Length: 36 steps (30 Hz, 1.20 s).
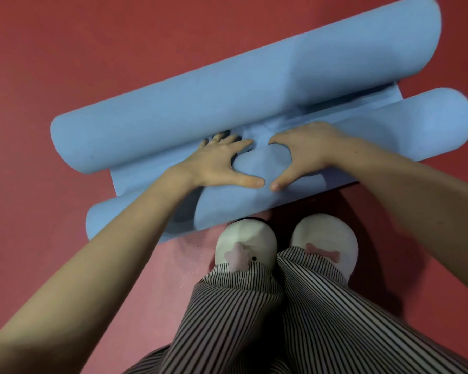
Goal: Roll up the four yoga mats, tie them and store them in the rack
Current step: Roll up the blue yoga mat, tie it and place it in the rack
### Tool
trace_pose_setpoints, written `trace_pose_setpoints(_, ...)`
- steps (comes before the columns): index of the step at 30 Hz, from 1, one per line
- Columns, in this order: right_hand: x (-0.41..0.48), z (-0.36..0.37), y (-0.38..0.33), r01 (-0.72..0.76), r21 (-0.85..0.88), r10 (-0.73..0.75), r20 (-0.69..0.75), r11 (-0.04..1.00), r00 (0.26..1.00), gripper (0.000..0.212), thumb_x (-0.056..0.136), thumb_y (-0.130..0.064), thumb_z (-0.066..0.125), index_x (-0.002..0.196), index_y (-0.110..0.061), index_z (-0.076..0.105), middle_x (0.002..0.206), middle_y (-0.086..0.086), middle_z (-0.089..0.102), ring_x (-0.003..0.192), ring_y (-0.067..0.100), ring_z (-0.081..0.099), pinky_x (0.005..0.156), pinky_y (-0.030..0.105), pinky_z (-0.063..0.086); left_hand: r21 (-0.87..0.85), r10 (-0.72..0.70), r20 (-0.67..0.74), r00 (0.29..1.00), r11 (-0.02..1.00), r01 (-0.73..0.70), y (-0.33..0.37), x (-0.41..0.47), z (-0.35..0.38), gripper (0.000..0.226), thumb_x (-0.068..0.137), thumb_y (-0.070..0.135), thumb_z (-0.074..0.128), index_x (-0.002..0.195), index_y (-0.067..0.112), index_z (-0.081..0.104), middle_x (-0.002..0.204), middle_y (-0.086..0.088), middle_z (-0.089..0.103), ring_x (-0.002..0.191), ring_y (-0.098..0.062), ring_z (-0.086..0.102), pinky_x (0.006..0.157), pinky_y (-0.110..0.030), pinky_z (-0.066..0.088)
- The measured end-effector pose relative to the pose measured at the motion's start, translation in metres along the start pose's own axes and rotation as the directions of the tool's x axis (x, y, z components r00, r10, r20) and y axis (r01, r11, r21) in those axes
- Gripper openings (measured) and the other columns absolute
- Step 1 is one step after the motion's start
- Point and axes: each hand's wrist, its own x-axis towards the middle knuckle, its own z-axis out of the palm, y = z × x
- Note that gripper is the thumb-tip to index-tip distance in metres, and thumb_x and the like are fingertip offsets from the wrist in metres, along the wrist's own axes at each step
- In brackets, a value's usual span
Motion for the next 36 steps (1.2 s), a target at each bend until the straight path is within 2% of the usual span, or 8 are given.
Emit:
trace_pose_setpoints(6, 0.002, -0.005, 0.001, -0.007, 0.056, 0.008, -0.008, 0.998, 1.0, 0.093, 0.049, -0.083, 0.061, 0.127, -0.035, 0.048, 0.127, -0.008, 0.058, 0.118, 0.021, 0.052, 0.09, 0.035, 0.037, 0.088, -0.026, -0.113, 0.993, 0.995, 0.036, 0.017, -0.011, 0.024, 0.127, 0.047, 0.075, 0.075, 0.15, 0.037, 0.01, 0.151, 0.0, 0.033, 0.136, -0.028, 0.035, 0.108, -0.046, 0.034)
trace_pose_setpoints(13, 0.001, -0.006, -0.001, -0.103, 0.152, 0.095, 0.06, 0.983, 0.994, 0.131, 0.054, -0.075, 0.069, 0.151, -0.027, -0.005, 0.144, 0.005, 0.044, 0.131, 0.033, 0.04, 0.101, 0.036, 0.032, 0.194, -0.013, -0.102, 0.995, 0.98, 0.033, 0.017, -0.006, 0.019, 0.121, 0.053, 0.077, 0.071, 0.151, 0.035, 0.012, 0.16, -0.009, -0.009, 0.144, -0.035, -0.019, 0.114, -0.058, -0.007)
trace_pose_setpoints(18, -0.006, 0.014, 0.003, -0.143, 0.289, 0.122, 0.089, 0.947, 0.989, 0.109, 0.043, -0.085, 0.061, 0.131, -0.025, 0.037, 0.133, -0.002, 0.054, 0.114, 0.025, 0.052, 0.085, 0.034, 0.04, 0.234, 0.143, -0.003, 0.99, 0.962, -0.139, 0.014, 0.001, 0.009, 0.114, 0.039, 0.084, 0.057, 0.141, 0.04, 0.033, 0.154, 0.003, 0.025, 0.145, -0.03, 0.002, 0.113, -0.057, 0.002)
trace_pose_setpoints(23, -0.005, 0.019, 0.007, -0.154, 0.293, 0.137, 0.077, 0.944, 0.988, 0.109, 0.049, -0.084, 0.061, 0.14, -0.03, 0.034, 0.14, -0.006, 0.048, 0.125, 0.024, 0.047, 0.086, 0.03, 0.034, 0.236, 0.233, -0.027, 0.972, 0.947, -0.22, 0.009, 0.007, 0.012, 0.108, 0.033, 0.086, 0.048, 0.13, 0.04, 0.043, 0.136, 0.016, 0.043, 0.126, -0.019, 0.032, 0.104, -0.05, 0.029)
trace_pose_setpoints(27, -0.003, 0.018, 0.011, -0.183, 0.372, 0.136, 0.149, 0.91, 0.979, 0.135, 0.029, -0.092, 0.056, 0.145, -0.03, 0.025, 0.147, -0.007, 0.039, 0.13, 0.023, 0.042, 0.102, 0.037, 0.037, 0.304, 0.25, 0.003, 0.968, 0.922, -0.239, 0.013, 0.009, 0.0, 0.112, 0.034, 0.088, 0.047, 0.135, 0.039, 0.043, 0.158, -0.005, 0.014, 0.144, -0.034, -0.005, 0.111, -0.058, -0.008)
trace_pose_setpoints(31, -0.006, 0.031, 0.014, -0.17, 0.439, 0.133, 0.113, 0.882, 0.985, 0.108, 0.053, -0.08, 0.062, 0.144, -0.029, 0.031, 0.146, -0.007, 0.041, 0.129, 0.02, 0.043, 0.097, 0.032, 0.035, 0.366, 0.263, 0.089, 0.961, 0.889, -0.277, 0.02, 0.019, -0.004, 0.113, 0.042, 0.084, 0.059, 0.141, 0.034, 0.04, 0.16, -0.006, -0.009, 0.141, -0.034, -0.027, 0.108, -0.056, -0.02)
trace_pose_setpoints(34, -0.005, 0.029, 0.016, -0.152, 0.417, 0.119, 0.103, 0.896, 0.987, 0.086, 0.056, -0.081, 0.06, 0.128, -0.035, 0.049, 0.129, -0.01, 0.054, 0.109, 0.016, 0.051, 0.084, 0.029, 0.035, 0.334, 0.19, 0.128, 0.973, 0.916, -0.223, 0.023, 0.018, -0.005, 0.114, 0.043, 0.084, 0.06, 0.143, 0.036, 0.034, 0.159, -0.002, 0.012, 0.147, -0.024, 0.0, 0.115, -0.051, 0.003)
trace_pose_setpoints(36, -0.005, 0.029, 0.016, -0.134, 0.4, 0.11, 0.083, 0.907, 0.99, 0.077, 0.055, -0.083, 0.058, 0.12, -0.04, 0.054, 0.12, -0.013, 0.058, 0.104, 0.015, 0.052, 0.082, 0.03, 0.037, 0.289, 0.171, 0.004, 0.985, 0.943, -0.165, 0.019, 0.003, 0.004, 0.114, 0.039, 0.087, 0.049, 0.141, 0.035, 0.037, 0.151, 0.003, 0.033, 0.139, -0.02, 0.029, 0.111, -0.042, 0.024)
